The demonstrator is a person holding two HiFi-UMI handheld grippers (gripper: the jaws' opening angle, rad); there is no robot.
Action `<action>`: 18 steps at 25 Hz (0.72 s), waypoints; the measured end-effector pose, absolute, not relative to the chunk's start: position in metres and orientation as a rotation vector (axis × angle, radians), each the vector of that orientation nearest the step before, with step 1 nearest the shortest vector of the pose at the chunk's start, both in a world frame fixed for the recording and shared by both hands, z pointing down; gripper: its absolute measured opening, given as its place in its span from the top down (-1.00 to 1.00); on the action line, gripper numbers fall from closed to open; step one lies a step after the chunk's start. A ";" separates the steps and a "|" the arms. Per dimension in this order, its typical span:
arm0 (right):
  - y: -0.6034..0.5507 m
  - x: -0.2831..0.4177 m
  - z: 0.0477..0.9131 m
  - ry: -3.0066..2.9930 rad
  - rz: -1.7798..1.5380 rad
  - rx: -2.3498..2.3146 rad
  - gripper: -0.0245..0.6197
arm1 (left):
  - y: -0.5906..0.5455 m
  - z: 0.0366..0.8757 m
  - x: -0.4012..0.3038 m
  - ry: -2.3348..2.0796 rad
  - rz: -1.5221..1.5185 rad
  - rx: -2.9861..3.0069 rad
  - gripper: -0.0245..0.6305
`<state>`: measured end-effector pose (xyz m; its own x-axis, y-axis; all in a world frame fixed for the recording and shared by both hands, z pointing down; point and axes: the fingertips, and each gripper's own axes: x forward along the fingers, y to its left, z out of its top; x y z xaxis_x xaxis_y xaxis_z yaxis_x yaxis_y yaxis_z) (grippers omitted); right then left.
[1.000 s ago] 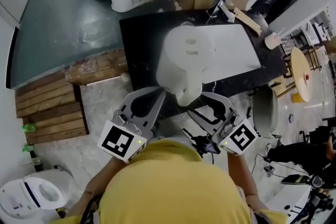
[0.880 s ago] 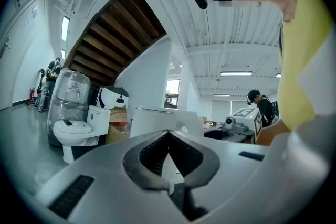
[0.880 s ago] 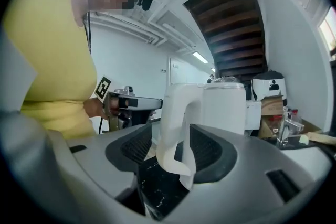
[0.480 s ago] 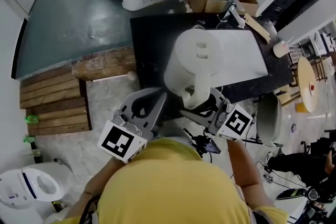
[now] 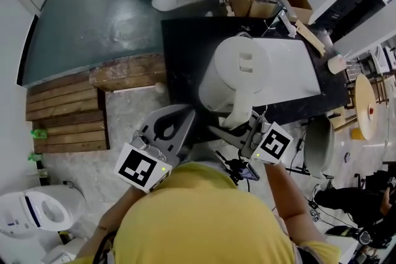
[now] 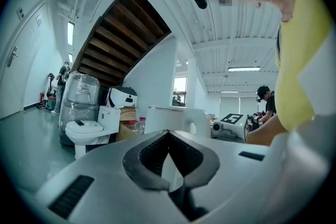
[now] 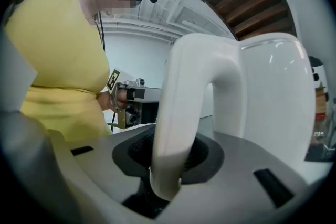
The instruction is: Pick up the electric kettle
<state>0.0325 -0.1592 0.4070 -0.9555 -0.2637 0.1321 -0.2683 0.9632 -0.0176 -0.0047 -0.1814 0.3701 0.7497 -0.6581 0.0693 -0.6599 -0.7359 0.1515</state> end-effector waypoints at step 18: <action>-0.160 0.025 0.404 -2.976 -0.019 0.535 0.59 | -0.176 0.372 -0.008 -1.073 0.019 2.782 0.90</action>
